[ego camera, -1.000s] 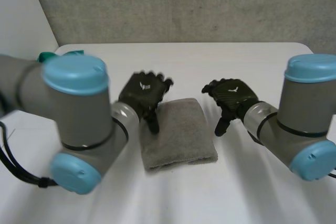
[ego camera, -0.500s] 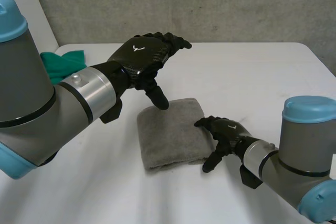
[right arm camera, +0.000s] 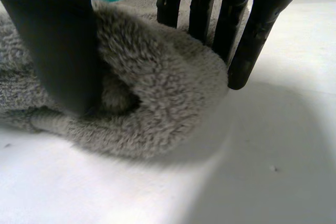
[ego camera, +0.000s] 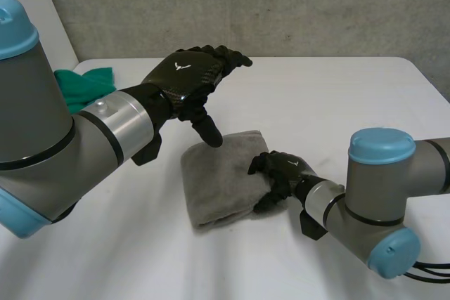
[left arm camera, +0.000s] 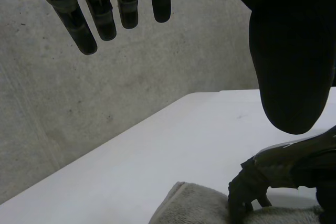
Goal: Fold the laundry.
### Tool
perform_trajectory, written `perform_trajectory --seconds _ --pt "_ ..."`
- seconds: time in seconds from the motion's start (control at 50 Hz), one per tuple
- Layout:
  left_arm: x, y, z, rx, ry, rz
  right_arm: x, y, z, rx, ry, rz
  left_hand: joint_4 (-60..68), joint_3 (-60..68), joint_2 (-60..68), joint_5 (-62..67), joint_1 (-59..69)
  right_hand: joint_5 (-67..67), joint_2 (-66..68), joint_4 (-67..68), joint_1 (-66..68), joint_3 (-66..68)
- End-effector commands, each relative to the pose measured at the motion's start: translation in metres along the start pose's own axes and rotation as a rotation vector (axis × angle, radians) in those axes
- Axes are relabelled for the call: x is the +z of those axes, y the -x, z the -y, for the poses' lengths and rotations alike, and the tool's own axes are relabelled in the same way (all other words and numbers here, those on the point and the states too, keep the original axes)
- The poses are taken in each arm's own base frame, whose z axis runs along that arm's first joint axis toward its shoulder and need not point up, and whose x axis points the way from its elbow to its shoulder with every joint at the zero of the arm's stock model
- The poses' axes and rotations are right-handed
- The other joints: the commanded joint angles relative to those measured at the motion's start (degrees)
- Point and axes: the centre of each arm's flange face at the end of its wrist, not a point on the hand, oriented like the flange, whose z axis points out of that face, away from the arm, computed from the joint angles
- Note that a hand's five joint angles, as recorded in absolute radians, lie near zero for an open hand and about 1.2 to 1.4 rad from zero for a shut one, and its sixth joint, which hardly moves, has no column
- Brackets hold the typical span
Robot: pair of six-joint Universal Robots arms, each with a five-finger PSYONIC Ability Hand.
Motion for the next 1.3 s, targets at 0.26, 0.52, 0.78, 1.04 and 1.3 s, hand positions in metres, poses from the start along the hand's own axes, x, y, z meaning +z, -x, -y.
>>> perform_trajectory --seconds 0.26,0.52,0.78,1.04,1.3 --pt "0.002 0.001 -0.005 -0.005 0.013 0.001 0.053 -0.008 0.056 -0.289 -0.160 0.014 -0.12 -0.53 -0.15 -1.46 0.64 39.70 37.58 37.63 45.58 38.03" --pt "0.008 0.002 -0.015 -0.015 0.041 0.001 0.100 -0.158 0.127 -0.373 -0.268 -0.293 -0.12 -0.53 -0.15 -1.46 0.64 39.70 37.58 37.63 45.58 38.03" --pt "0.012 0.006 -0.024 -0.042 0.063 0.006 0.049 -0.325 0.170 -0.353 -0.437 -0.616 0.05 -0.36 0.01 -1.29 0.81 39.70 37.58 37.63 45.58 38.03" --pt "0.017 0.007 -0.036 -0.059 0.092 0.007 0.029 -0.370 0.158 -0.389 -0.399 -0.710 0.21 -0.19 0.18 -1.12 0.98 39.70 37.58 37.63 45.58 38.03" --pt "0.018 0.010 -0.037 -0.059 0.094 0.025 0.023 -0.377 0.145 -0.555 -0.229 -0.834 0.21 -0.19 0.18 -1.12 0.98 -30.30 -32.42 -32.37 -24.42 -31.97"
